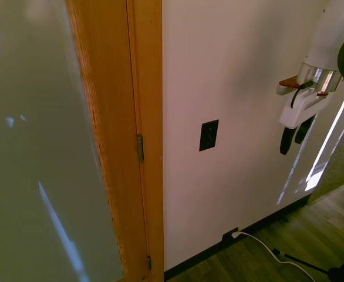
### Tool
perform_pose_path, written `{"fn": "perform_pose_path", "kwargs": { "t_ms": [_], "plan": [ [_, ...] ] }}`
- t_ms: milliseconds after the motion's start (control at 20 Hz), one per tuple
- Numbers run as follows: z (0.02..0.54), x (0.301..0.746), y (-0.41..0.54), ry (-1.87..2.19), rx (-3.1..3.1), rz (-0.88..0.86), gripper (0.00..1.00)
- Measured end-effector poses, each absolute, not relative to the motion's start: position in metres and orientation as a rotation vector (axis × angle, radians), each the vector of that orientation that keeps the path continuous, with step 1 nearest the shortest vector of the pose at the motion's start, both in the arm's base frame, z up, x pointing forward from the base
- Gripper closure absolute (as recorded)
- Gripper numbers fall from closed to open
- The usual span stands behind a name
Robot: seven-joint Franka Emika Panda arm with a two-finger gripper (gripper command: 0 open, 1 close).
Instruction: Turn on the light
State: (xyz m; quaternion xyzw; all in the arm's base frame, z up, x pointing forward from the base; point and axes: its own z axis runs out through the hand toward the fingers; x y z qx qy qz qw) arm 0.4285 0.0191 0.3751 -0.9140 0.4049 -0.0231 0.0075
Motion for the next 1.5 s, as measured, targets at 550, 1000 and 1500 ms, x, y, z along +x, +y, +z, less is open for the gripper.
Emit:
{"fn": "perform_pose_path", "kwargs": {
  "t_ms": [550,1000,1500],
  "plan": [
    [0.38,0.458,0.056,1.169,-2.734,-0.422,0.0],
    [0.35,0.482,0.071,1.305,-2.54,-0.663,0.0],
    [0.331,0.511,0.075,1.362,-2.501,-0.72,0.0]
  ]
}}
